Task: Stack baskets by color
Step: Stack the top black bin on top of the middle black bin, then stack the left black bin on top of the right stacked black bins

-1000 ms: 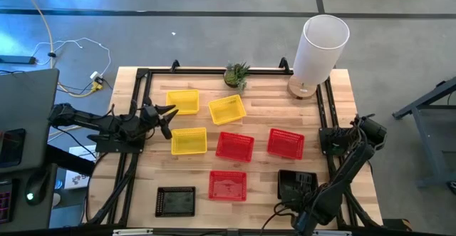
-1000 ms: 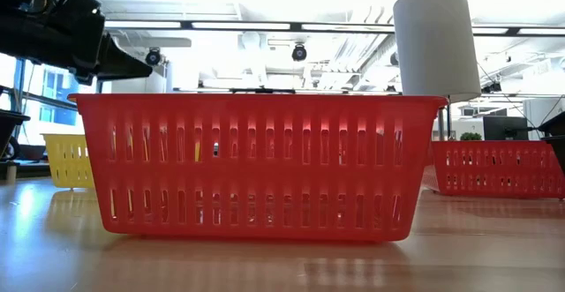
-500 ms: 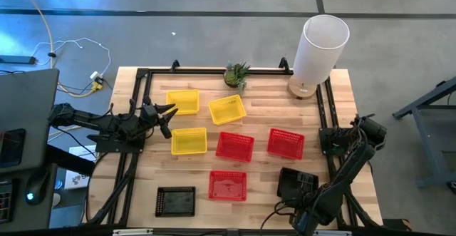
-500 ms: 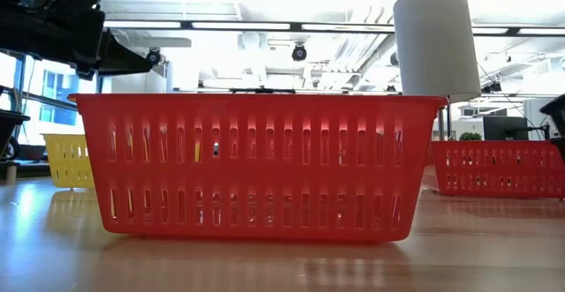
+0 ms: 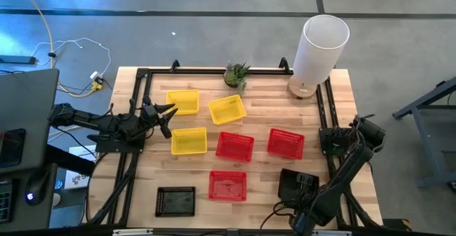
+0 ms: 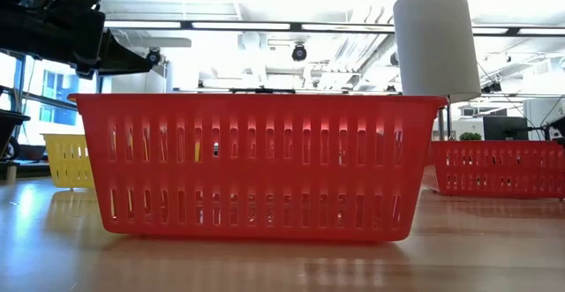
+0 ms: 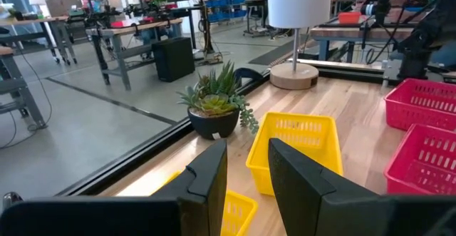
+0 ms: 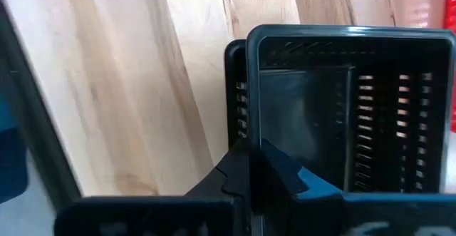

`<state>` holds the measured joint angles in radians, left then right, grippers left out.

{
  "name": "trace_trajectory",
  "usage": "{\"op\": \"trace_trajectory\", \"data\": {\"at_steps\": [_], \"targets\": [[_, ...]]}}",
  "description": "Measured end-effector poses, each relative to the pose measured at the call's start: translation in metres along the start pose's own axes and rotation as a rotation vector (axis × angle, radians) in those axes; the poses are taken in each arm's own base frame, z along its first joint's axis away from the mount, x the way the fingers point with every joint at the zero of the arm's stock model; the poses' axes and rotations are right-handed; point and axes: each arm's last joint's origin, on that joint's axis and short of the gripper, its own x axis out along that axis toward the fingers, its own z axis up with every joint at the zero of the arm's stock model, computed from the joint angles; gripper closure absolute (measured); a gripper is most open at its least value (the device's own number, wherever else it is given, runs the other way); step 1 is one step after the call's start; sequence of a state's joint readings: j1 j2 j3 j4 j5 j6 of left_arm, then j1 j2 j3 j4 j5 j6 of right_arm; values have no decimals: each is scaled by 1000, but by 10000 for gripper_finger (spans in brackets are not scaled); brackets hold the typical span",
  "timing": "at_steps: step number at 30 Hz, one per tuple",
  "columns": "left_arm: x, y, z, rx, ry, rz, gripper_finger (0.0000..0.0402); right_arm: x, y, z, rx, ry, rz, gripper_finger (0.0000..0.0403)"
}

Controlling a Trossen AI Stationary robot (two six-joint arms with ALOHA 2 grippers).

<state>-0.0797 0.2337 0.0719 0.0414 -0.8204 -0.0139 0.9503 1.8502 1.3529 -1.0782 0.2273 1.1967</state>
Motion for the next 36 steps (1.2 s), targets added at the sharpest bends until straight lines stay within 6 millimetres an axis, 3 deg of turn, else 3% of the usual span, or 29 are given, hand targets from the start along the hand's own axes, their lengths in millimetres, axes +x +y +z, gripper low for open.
{"op": "trace_trajectory", "data": {"at_steps": [18,27,36], "targets": [[0,0,0,29,0,1,310,3,0,-1,6,25,-8,297],[0,0,2,73,-9,2,310,1,-3,-2,-10,59,-35,293],[-3,3,26,36,-40,-8,310,-14,-4,1,-3,71,-63,293]]}}
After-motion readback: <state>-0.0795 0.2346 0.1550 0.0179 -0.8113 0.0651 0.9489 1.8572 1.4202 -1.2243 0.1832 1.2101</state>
